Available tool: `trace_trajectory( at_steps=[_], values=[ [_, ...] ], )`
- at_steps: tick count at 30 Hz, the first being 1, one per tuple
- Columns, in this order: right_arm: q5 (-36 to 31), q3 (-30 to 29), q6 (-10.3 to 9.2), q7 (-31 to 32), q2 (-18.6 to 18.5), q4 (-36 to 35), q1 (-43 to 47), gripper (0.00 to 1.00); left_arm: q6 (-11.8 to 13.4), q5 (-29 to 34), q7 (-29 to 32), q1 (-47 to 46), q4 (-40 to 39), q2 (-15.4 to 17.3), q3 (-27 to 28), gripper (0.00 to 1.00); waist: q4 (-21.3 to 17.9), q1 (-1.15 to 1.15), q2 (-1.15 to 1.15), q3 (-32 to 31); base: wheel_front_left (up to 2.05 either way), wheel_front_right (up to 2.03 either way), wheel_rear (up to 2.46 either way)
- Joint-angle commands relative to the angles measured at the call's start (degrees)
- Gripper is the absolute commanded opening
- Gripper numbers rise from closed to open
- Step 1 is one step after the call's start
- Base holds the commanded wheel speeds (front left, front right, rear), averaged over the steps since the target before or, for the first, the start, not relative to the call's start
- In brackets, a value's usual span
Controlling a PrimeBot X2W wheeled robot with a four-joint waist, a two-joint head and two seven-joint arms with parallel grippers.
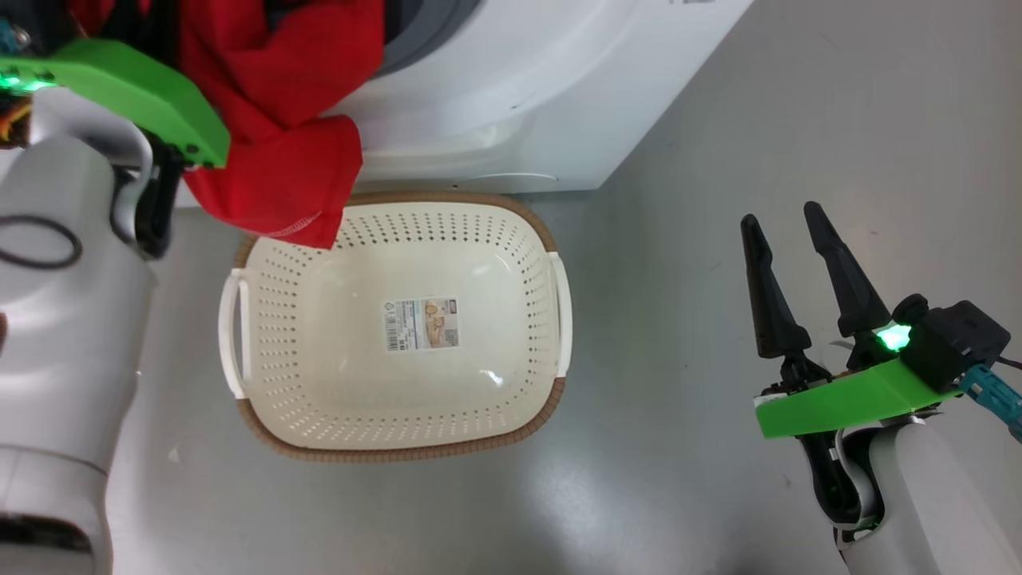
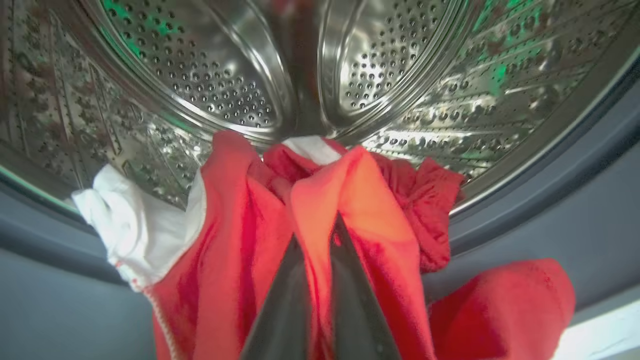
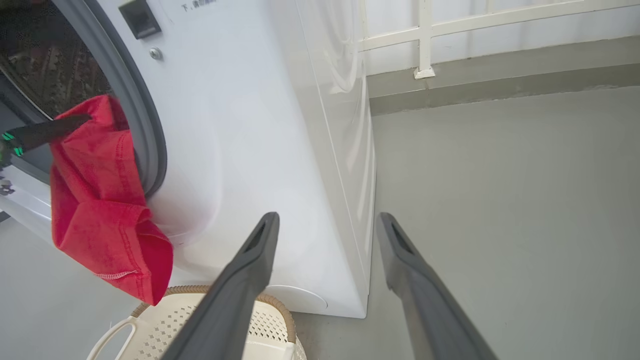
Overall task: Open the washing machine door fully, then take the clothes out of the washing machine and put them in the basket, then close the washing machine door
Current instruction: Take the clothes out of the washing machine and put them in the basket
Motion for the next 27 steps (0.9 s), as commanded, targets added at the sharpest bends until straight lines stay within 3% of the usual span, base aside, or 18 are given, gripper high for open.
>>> trace_trajectory(
  at_steps=[1, 8, 16, 27],
  values=[
    [-0.41, 0.82, 0.36, -0.36, 0.03, -1.41, 1.40, 1.00, 0.11, 0.56, -0.66, 1.45, -4.68, 2.60, 2.10, 0.00, 1.00, 0.00, 0.00, -0.91, 0.00, 0.00, 0.00],
    [-0.69, 0.51, 0.36, -0.36, 0.03, -1.45, 2.51, 1.00, 1.64, 5.51, -0.70, 15.19, -24.51, 1.86, 9.42, 0.00, 2.01, 0.00, 0.00, -2.16, 0.00, 0.00, 0.00],
    [-0.69, 0.72, 0.36, -0.36, 0.03, -1.31, 3.19, 1.00, 1.58, 9.71, -0.70, 28.08, -40.24, 0.24, 15.44, 0.00, 2.14, 0.00, 0.00, -3.08, 0.00, 0.00, 0.00],
    [-0.84, 0.64, 0.36, -0.36, 0.03, -1.30, 3.46, 1.00, 1.12, 12.26, -0.71, 44.04, -55.78, -2.88, 17.45, 0.00, 2.73, 0.00, 0.00, -2.82, 0.00, 0.00, 0.00]
  ],
)
